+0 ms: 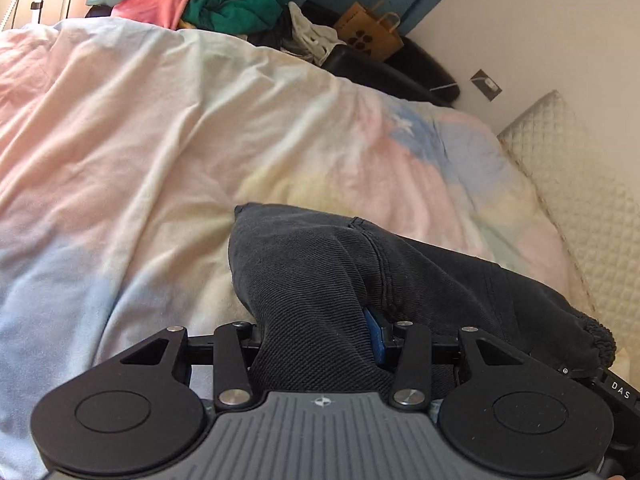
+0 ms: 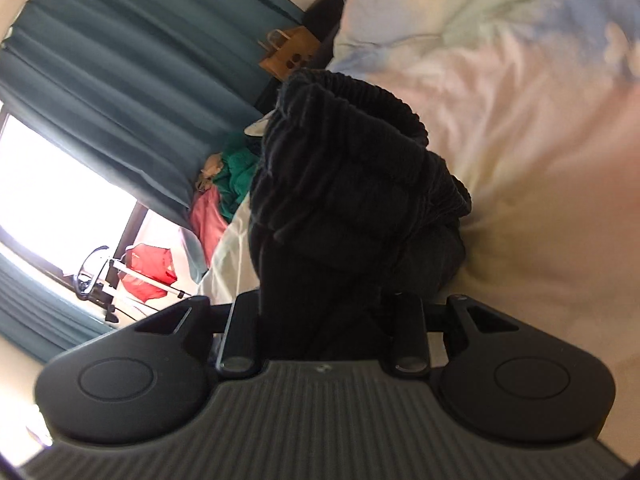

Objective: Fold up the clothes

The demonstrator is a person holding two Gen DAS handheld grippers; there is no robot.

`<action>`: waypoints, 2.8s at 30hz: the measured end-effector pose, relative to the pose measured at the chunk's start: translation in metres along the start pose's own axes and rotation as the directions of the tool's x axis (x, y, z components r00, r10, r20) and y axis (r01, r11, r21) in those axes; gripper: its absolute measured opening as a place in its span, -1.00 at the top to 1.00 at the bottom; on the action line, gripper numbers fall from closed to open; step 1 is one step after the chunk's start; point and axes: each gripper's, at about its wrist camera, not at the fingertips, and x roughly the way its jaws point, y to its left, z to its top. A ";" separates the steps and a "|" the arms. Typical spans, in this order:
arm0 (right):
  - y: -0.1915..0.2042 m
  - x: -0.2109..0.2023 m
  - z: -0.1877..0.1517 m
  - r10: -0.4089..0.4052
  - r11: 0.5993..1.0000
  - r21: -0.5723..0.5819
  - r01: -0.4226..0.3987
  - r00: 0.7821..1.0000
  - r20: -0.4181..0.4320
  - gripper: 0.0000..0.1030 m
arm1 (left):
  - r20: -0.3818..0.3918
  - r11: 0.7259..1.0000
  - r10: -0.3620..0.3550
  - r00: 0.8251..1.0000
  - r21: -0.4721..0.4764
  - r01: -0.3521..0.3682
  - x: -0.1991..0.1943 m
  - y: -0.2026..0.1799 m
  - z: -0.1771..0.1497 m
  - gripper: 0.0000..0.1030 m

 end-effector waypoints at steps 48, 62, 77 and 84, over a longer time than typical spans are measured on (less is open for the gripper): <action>0.139 -0.318 -0.220 -0.029 0.754 -0.633 0.176 0.972 0.235 -0.59 | 0.455 0.891 0.092 0.886 0.359 -0.277 -0.404 -0.068 -0.229 -1.00; 0.136 -0.324 -0.297 -0.047 0.678 -0.686 0.266 0.946 0.320 -0.59 | 0.525 0.853 0.099 0.846 0.393 -0.343 -0.419 -0.047 -0.293 -1.00; 0.141 -0.330 -0.322 -0.081 0.666 -0.674 0.320 0.929 0.361 -0.59 | 0.516 0.860 0.109 0.849 0.380 -0.341 -0.425 -0.034 -0.295 -1.00; 0.144 -0.336 -0.329 -0.080 0.667 -0.667 0.331 0.922 0.378 -0.59 | 0.509 0.875 0.093 0.856 0.369 -0.315 -0.432 -0.028 -0.296 -1.00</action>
